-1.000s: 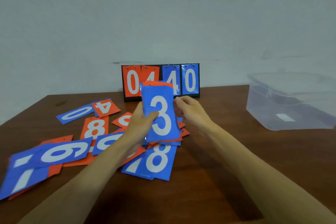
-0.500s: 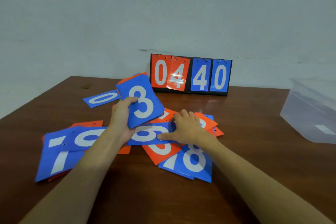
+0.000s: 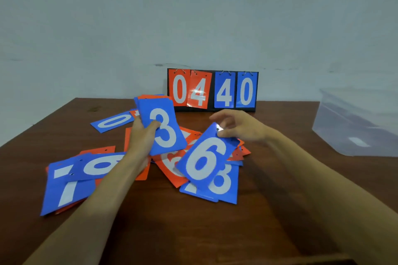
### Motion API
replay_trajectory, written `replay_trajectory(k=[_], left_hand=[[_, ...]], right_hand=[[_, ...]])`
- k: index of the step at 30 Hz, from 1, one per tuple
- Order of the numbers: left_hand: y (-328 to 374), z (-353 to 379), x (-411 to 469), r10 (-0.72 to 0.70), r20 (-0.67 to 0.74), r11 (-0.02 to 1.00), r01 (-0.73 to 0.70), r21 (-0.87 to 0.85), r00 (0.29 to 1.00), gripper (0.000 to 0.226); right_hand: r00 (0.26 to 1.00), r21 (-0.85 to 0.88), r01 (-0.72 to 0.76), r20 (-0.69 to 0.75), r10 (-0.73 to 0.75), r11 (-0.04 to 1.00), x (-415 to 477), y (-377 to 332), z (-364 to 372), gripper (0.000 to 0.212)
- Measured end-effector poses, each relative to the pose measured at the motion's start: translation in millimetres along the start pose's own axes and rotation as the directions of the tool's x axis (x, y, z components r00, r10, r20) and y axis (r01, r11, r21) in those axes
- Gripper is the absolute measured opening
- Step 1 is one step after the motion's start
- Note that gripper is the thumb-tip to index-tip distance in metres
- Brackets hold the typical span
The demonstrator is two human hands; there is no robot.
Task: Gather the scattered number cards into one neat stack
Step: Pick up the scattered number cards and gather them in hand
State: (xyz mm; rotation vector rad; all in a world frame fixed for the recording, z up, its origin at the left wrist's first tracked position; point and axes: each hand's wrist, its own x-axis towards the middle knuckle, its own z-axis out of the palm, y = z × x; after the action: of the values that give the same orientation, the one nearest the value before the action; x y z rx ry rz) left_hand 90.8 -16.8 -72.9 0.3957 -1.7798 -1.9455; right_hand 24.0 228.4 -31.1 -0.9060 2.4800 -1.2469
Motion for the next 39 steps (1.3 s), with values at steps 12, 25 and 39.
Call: replay_trajectory(k=[12, 25, 39], left_hand=[[-1.8, 11.5, -12.7, -0.097, 0.294, 0.995, 0.101, 0.003, 0.951, 0.034], [-6.6, -5.5, 9.2, -0.19, -0.114, 0.966, 0.164, -0.201, 0.975, 0.032], [-7.5, 4.7, -4.2, -0.201, -0.03, 0.972, 0.196, -0.128, 0.979, 0.031]], right_hand=[[0.939, -0.071, 0.096, -0.324, -0.113, 0.993, 67.9, -25.6, 46.0, 0.021], [0.946, -0.474, -0.319, -0.214, 0.245, 0.821, 88.8, 23.6, 68.7, 0.059], [0.727, 0.422, -0.137, -0.571, 0.38, 0.896, 48.0, 29.8, 18.2, 0.005]])
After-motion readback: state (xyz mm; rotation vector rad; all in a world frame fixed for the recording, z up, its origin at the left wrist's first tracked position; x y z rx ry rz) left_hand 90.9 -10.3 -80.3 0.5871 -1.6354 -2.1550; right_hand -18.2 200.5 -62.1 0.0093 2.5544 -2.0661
